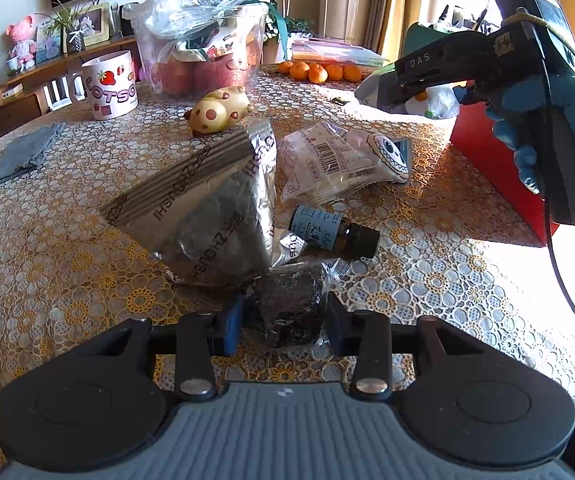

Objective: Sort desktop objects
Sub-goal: 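Grasp the black mesh bag with the left tool while the right tool grasps the white-green plastic bag, then carry both bags over the open red box with both tools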

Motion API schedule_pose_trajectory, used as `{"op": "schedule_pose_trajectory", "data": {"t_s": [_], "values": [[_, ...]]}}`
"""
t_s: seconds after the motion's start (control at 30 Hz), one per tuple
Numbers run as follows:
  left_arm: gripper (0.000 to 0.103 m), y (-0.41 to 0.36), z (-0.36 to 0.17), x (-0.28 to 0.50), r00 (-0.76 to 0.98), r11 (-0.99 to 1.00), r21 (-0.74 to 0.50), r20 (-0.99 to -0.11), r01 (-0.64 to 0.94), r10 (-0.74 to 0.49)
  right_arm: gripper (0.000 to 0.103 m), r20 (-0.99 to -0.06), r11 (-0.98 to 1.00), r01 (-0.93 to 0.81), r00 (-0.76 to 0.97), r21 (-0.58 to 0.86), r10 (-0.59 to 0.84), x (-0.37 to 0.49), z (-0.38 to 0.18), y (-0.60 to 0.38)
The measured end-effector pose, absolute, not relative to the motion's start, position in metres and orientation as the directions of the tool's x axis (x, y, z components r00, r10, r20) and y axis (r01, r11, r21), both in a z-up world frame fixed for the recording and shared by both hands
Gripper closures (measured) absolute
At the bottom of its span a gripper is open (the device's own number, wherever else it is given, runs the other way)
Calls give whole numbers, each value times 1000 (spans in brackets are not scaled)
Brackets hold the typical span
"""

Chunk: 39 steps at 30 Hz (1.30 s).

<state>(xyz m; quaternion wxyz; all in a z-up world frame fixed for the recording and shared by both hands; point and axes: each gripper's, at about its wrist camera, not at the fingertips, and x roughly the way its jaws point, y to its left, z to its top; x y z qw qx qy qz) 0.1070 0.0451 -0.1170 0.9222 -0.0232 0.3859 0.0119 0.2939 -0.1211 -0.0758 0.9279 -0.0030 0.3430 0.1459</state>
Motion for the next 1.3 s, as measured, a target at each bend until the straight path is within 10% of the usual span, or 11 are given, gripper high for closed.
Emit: {"op": "schedule_pose_trajectory", "data": {"t_s": [1.3], "values": [[69, -55, -8, 95, 832, 989, -37, -536, 145, -142, 55, -470, 936, -274, 810, 223, 349, 154, 25, -269]]}}
